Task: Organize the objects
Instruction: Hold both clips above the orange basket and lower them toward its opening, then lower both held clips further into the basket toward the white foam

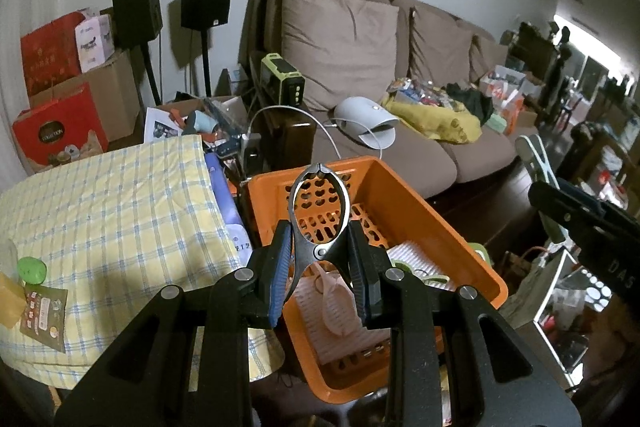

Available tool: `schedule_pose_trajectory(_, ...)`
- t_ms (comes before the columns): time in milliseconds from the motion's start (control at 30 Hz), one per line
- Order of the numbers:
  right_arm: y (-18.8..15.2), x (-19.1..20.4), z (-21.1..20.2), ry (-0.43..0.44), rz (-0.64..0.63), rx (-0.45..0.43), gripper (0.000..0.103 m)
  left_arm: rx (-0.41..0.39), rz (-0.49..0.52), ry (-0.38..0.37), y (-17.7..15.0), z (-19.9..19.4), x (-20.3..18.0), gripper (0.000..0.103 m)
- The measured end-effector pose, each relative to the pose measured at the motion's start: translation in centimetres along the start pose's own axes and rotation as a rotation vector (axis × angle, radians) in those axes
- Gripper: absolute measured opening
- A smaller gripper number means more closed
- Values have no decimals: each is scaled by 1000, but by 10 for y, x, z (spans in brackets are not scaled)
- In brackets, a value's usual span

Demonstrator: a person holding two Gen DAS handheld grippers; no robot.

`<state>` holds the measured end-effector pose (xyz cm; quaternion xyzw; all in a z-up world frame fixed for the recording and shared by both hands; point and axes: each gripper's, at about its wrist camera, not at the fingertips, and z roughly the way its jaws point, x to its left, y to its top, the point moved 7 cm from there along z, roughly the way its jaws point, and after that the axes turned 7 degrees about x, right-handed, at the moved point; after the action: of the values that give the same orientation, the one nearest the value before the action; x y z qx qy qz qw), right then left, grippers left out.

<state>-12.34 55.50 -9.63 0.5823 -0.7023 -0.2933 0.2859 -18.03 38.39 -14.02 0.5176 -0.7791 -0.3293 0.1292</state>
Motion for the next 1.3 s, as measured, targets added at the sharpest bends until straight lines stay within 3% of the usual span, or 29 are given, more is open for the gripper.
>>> schedule_pose_trajectory(400, -6, 3, 16, -1, -9, 28, 45, 47, -25, 12, -7, 17, 7, 25)
schedule_pose_trajectory(567, -9, 2, 25, -32, -17, 40, 45, 56, -24, 61, -9, 28, 13, 25)
schedule_pose_trajectory(1300, -33, 23, 79, 6, -63, 137, 45, 111, -39, 52, -24, 53, 23, 25)
